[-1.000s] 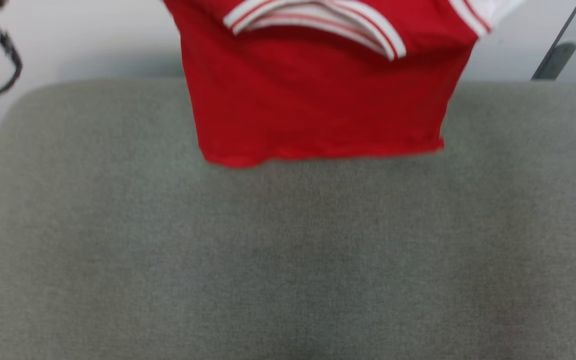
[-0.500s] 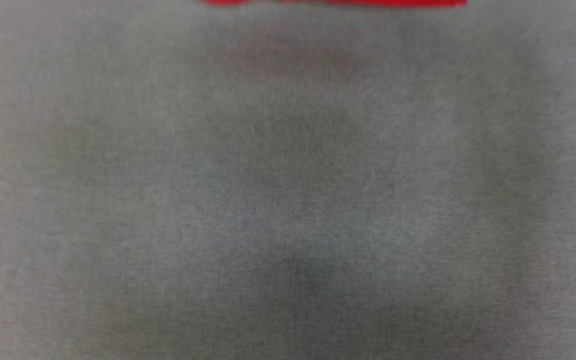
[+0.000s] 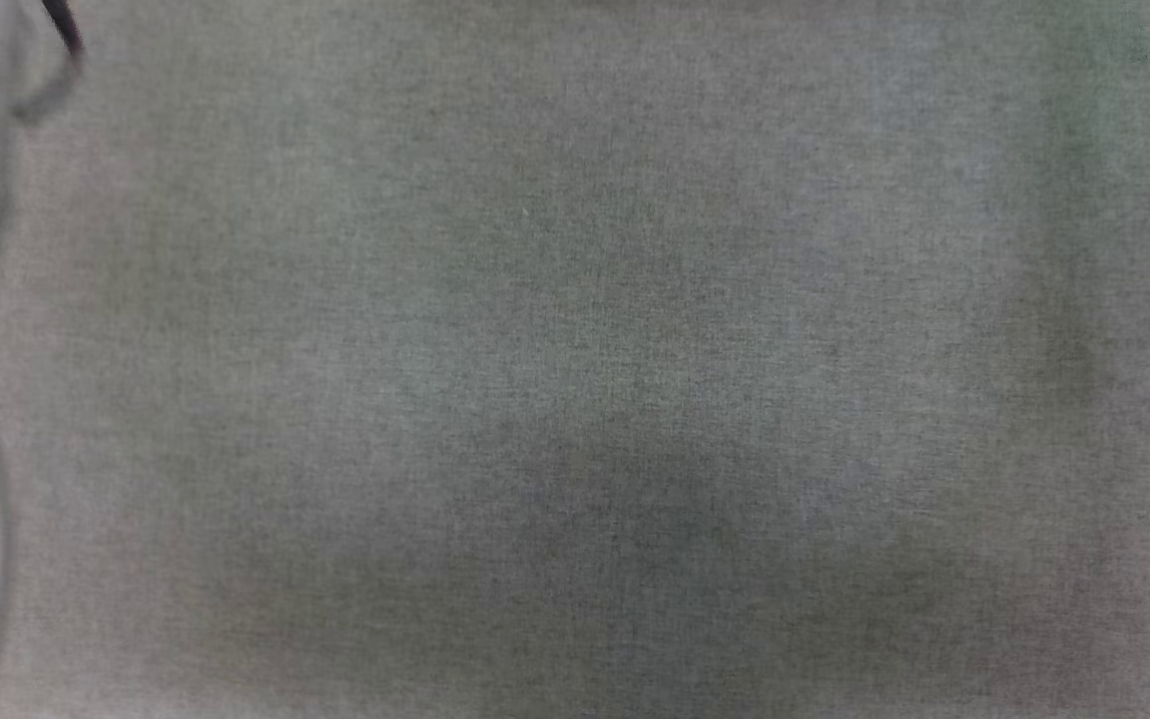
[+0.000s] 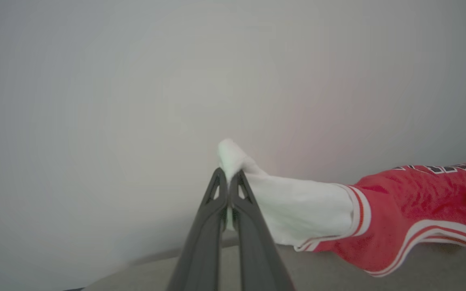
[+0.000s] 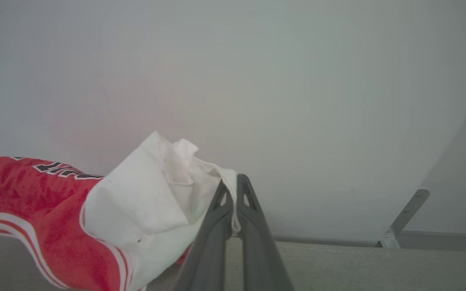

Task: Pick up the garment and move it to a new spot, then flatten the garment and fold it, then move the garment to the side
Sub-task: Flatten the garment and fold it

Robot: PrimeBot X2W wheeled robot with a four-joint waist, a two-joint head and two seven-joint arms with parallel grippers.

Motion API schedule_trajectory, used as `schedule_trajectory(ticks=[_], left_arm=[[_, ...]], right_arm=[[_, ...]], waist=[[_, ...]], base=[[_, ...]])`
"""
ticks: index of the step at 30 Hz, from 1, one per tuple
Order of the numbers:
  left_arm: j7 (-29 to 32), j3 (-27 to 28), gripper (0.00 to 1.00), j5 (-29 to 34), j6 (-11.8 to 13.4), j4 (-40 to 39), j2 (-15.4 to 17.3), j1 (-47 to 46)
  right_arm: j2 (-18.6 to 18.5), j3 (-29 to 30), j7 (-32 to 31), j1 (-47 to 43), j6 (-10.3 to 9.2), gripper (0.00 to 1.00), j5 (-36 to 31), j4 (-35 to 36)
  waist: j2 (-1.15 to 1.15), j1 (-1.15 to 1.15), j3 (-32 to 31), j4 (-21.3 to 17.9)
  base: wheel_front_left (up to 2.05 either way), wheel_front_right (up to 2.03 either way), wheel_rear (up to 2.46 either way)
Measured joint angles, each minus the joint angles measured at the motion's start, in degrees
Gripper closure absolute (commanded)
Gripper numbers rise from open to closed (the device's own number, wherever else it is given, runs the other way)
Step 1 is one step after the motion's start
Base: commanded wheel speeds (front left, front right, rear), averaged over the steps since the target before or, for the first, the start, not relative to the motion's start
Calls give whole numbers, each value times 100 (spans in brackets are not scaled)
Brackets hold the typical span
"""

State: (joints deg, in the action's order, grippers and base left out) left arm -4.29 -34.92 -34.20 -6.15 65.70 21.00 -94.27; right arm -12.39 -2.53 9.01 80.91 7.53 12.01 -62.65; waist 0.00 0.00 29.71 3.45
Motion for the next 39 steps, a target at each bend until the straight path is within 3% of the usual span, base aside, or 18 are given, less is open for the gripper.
schedule_trajectory(ticks=[6, 11, 19, 24, 31, 39], left_arm=[[563, -144, 100, -253, -99, 292, -112, 763], [888, -356, 100, -515, -118, 36, 4, 1538], [1447, -657, 100, -1001, -125, -936, 620, 2861], [1735, -579, 100, -1318, -58, -1652, 1054, 3760], [2251, -390, 100, -1790, 637, -3449, 1775, 5209], [2813, -65, 100, -2320, 2141, -6186, 2862, 7034]], right_arm=[[57, -400, -740, -594, 0, 100, 1033, 2], [-247, -887, -1413, -1365, 0, 100, 1880, 619], [-1092, -1430, -2737, -2858, 0, 100, 2926, 1855], [-1421, -1426, -3407, -3721, 0, 100, 3389, 2520], [-1755, -1125, -4206, -4804, 0, 100, 3704, 3363], [-1926, -577, -5076, -6131, 0, 100, 3829, 4458]], waist=[[0, 0, -250, 5], [0, 0, -552, -13], [0, 0, -1104, -21], [0, 0, -1426, -37], [0, 0, -1775, -12], [0, 0, -1957, 89]], base=[[0, 0, 0], [0, 0, 0], [0, 0, 0], [0, 0, 0], [0, 0, 0], [0, 0, 0]])
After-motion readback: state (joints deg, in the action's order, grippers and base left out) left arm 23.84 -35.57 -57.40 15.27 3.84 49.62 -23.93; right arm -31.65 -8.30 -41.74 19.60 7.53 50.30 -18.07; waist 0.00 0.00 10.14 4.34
